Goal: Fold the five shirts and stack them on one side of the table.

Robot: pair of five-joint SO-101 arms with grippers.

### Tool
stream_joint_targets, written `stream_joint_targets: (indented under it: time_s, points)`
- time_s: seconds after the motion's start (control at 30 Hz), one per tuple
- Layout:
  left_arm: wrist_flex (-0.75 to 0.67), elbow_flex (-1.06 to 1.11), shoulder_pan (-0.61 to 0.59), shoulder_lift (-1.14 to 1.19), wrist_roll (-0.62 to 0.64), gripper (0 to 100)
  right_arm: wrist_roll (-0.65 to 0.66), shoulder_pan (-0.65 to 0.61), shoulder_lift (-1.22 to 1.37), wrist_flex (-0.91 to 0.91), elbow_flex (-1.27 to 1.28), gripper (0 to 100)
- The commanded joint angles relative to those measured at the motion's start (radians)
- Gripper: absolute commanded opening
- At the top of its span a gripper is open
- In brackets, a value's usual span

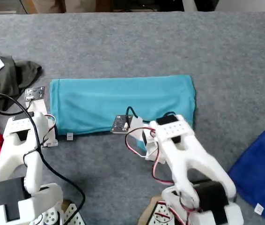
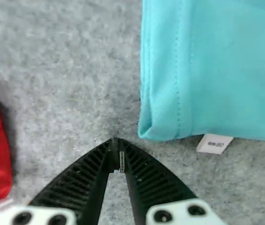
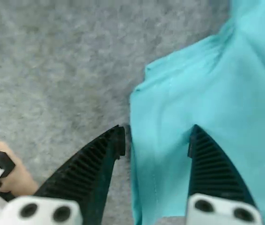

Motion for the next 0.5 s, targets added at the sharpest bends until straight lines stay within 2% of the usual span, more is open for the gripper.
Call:
stream_joint_targets:
  time_s: [0.0, 0.1, 0.23, 0.47]
  points:
    - [-0.011, 0.002, -0.012, -0.031, 0.011, 2, 0.026, 0.030, 0.068, -0.018, -0.022, 23.1]
    - [-0.011, 0.002, -0.012, -0.031, 0.011, 2, 0.038, 0.030, 0.076, -0.018, -0.022, 21.4]
    - [-0.011, 0.002, -0.012, -0.031, 0.009, 2, 0.077, 0.031, 0.077, -0.015, -0.022, 12.6]
    - [-0.009, 0.002, -0.012, -0.031, 0.008, 2, 0.095, 0.076, 0.079, -0.015, -0.024, 11.6]
